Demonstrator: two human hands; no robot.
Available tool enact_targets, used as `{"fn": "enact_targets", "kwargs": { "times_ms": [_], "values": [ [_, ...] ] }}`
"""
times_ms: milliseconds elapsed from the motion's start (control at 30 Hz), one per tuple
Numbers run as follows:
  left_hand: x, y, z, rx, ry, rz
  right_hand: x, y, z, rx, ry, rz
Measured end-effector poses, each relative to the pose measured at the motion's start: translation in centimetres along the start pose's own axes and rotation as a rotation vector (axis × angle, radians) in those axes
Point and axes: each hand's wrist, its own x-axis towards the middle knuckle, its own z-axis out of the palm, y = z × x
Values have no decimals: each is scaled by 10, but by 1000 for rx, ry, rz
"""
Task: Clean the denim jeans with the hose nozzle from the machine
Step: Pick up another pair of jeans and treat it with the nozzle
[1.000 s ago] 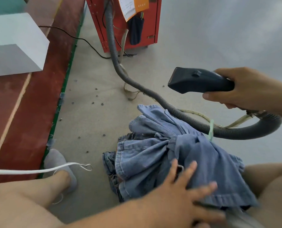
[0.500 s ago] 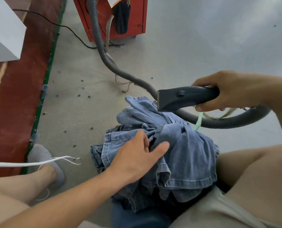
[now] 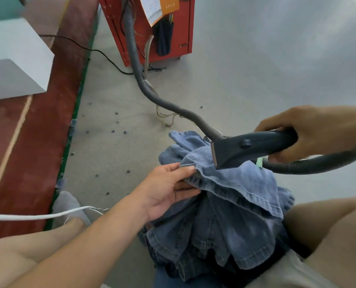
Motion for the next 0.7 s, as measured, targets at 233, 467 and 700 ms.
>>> {"fn": "enact_targets", "kwargs": {
  "times_ms": [233,467,700],
  "values": [
    [2,6,0,38,8,62,9,-29,11,-46,-4,-81],
    [3,20,-2,58,50,84,0,-33,1,127,144,-21],
    [3,27,1,150,66,144,-19,-29,-9,94,272,7]
  ]
}}
